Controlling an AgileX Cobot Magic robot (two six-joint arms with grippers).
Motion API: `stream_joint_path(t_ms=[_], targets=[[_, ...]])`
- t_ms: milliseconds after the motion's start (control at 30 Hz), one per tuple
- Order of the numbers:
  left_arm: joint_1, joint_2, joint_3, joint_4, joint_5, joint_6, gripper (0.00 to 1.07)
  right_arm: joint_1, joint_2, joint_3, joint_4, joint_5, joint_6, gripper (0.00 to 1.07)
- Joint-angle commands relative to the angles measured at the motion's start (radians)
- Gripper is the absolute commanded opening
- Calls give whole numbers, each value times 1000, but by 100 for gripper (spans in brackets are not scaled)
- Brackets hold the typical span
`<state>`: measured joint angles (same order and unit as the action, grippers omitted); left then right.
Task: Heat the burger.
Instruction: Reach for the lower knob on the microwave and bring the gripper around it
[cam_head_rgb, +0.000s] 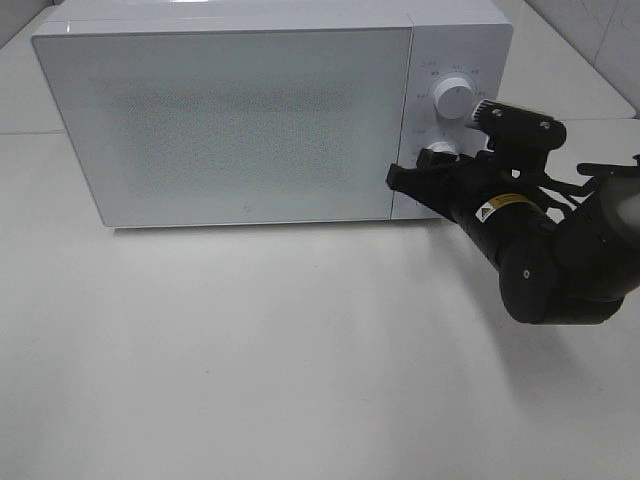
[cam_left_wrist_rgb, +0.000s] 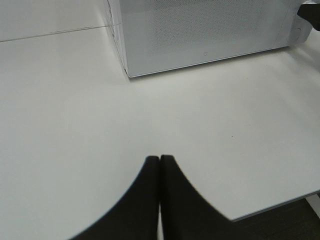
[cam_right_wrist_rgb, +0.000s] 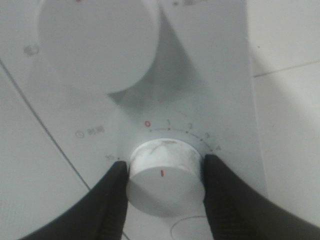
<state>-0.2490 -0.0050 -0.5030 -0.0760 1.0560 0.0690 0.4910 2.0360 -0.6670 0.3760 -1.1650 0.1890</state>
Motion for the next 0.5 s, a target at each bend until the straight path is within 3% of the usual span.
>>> stream_joint_path(t_ms=[33,200,500], targets=[[2,-19,2,-4,-16,-8,0,-6,-7,-14,9,-59,224,0],[2,-19,2,-4,-16,-8,0,-6,-7,-14,7,-135,702,0],[2,-19,2,-4,-16,-8,0,-6,-7,-14,6,-151,1178,0]])
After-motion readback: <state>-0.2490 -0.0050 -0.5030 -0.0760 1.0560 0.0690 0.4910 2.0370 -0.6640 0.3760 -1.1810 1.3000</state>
